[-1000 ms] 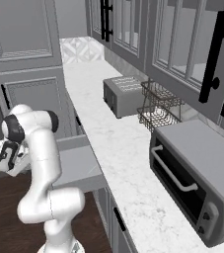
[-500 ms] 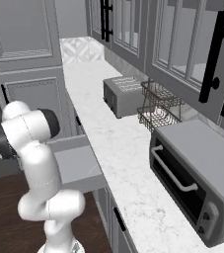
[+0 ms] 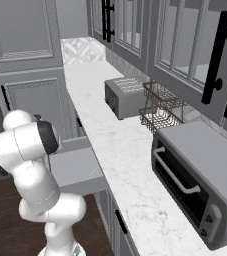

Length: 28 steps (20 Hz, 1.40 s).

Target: Take a straw from the drawer in front and place it inside the glass cup on the dining counter.

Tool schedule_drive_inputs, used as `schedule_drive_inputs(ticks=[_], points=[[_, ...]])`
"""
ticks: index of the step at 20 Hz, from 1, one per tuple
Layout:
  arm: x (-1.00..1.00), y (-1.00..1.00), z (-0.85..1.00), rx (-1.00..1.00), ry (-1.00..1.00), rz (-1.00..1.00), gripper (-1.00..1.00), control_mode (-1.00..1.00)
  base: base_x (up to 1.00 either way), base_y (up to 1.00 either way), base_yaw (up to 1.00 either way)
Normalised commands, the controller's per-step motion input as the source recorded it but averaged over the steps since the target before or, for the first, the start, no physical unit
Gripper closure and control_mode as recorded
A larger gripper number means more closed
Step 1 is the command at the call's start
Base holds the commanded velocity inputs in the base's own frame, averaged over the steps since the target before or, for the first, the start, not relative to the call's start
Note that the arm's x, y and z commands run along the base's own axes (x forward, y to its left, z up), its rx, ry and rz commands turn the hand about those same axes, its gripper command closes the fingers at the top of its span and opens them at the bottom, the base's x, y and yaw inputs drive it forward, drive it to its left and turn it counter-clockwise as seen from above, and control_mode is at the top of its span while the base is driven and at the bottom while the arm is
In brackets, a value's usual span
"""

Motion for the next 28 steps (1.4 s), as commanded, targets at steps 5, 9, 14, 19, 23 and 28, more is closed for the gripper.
schedule_drive_inputs(ticks=[5, 9, 14, 19, 23, 28], points=[[0.46, -0.36, -0.02, 0.01, 0.13, -0.02, -1.00, -1.00, 0.00, 0.00, 0.00], [0.33, -0.14, -0.26, 0.03, 0.15, 0.00, -1.00, -1.00, 0.00, 0.00, 0.00], [0.04, 0.00, -0.48, 0.06, 0.15, 0.00, -1.00, -1.00, 0.00, 0.00, 0.00], [0.00, 0.19, -0.47, 0.04, 0.09, 0.00, -1.00, -1.00, 0.00, 0.00, 0.00], [-0.29, 0.59, -0.25, 0.02, 0.04, 0.00, -1.00, -1.00, 0.00, 0.00, 0.00], [-0.55, 0.93, -0.06, 0.00, 0.02, 0.00, -1.00, -1.00, 0.00, 0.00, 0.00]])
